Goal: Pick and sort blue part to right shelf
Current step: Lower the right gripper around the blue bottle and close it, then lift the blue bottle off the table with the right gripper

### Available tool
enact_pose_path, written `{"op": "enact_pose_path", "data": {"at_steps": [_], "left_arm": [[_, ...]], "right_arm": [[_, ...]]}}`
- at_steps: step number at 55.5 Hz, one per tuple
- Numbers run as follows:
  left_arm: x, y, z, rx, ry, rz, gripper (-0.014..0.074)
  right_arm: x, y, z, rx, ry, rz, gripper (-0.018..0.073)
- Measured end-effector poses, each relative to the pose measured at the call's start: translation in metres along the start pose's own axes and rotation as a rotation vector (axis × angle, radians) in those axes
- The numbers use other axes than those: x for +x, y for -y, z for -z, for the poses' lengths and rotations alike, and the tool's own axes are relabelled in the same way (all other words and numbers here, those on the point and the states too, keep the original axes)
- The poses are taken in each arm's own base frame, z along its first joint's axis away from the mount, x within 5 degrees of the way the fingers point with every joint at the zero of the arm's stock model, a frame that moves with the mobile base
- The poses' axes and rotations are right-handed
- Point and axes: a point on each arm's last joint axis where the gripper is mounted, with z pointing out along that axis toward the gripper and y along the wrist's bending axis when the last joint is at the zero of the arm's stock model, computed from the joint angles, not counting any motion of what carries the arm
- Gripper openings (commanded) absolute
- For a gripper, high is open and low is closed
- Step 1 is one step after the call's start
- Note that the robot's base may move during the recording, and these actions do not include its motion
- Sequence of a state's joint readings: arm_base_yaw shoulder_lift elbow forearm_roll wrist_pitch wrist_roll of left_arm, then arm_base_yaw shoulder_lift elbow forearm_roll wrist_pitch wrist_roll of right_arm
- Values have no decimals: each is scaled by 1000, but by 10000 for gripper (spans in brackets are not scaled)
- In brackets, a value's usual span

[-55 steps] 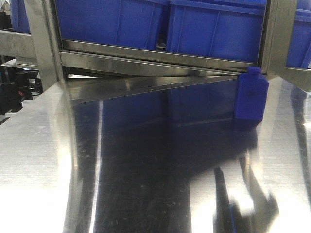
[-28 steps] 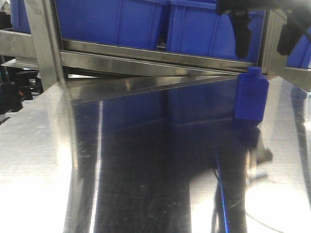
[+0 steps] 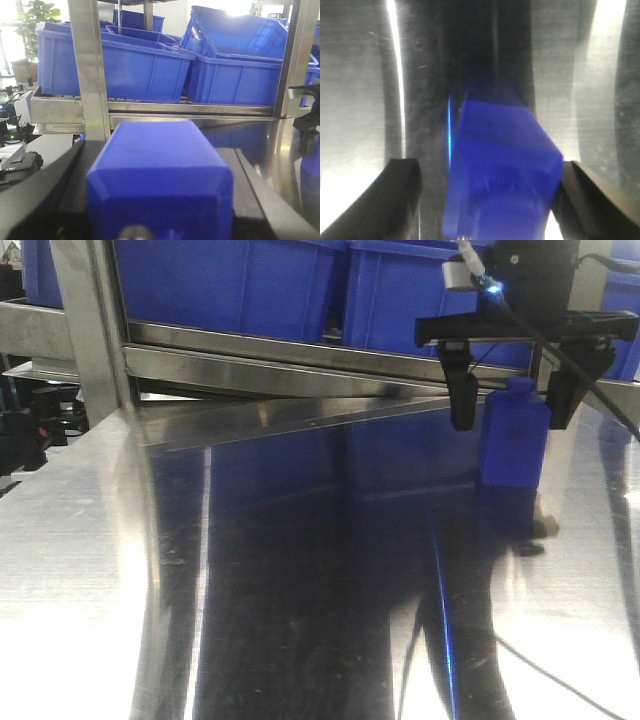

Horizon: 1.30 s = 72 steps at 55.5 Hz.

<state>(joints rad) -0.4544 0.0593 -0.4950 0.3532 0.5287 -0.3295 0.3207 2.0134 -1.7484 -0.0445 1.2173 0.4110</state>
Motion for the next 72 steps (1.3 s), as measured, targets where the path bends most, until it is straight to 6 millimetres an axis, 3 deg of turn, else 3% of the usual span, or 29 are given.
{"op": "enact_pose_path", "data": {"at_steps": [7, 15, 18, 39, 57, 72], "left_arm": [[0, 0, 0, 0, 0, 1, 305], [2, -1, 0, -7, -20, 1, 305], [3, -1, 0, -11, -33, 1, 305], [16, -10, 13, -81, -124, 11, 305], [23, -12, 15, -110, -202, 10, 305], [21, -11, 14, -103, -180, 10, 305]], "right_arm": [[-1, -1, -15, 12, -29, -1, 538], [-3, -2, -23, 21, -33, 2, 316], [-4, -1, -23, 25, -26, 5, 270], [0, -10, -19, 50, 0, 75, 258], [30, -33, 41, 2, 173, 190, 258], [80, -18, 98, -84, 364, 248, 258]]}}
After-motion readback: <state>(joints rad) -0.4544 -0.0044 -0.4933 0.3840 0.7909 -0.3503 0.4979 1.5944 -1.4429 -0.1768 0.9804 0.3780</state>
